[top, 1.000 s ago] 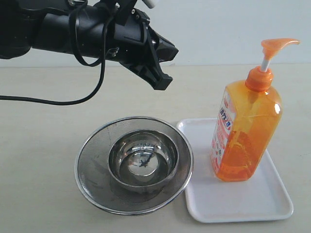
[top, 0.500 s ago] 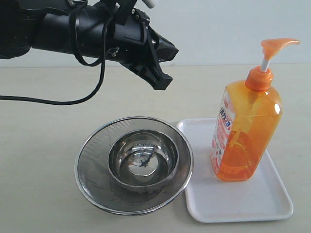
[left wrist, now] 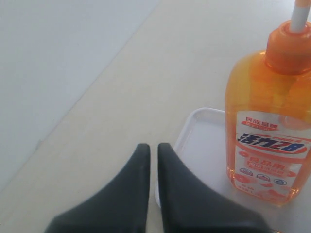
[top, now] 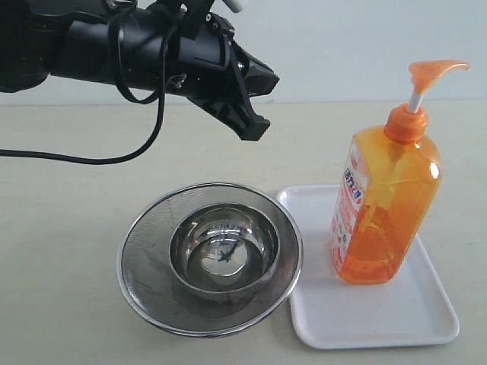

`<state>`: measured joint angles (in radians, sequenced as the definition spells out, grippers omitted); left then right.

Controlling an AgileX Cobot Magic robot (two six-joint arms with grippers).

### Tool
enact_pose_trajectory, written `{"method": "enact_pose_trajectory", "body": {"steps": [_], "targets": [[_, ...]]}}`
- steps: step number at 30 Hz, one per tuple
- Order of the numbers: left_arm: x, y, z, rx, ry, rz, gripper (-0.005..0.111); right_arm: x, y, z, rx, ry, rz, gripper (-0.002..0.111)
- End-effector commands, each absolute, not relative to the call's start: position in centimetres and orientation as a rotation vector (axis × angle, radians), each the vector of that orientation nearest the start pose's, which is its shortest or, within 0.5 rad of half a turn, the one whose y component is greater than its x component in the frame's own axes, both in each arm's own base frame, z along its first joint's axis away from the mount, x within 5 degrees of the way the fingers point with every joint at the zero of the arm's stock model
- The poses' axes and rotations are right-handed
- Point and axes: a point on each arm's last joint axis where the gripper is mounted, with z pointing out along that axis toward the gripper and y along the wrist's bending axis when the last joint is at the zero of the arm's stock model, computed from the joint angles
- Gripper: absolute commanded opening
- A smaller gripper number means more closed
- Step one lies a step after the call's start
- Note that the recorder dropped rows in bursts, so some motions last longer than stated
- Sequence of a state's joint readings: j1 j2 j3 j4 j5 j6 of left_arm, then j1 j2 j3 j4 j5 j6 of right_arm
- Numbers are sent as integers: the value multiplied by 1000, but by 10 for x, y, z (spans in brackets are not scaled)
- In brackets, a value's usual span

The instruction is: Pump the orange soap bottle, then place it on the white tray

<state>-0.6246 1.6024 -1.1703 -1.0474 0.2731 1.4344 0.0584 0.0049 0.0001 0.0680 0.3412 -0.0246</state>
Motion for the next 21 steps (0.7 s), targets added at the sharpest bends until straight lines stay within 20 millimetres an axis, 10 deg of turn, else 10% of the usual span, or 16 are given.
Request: {"method": "enact_pose_trajectory", "body": {"steps": [1, 21], "targets": [[287, -232, 303, 1119, 1714, -379, 5, 53, 5, 183, -32, 1823, 85, 0], [291, -230, 305, 1084, 1708, -341, 5, 53, 5, 183, -24, 1823, 91, 0]]}}
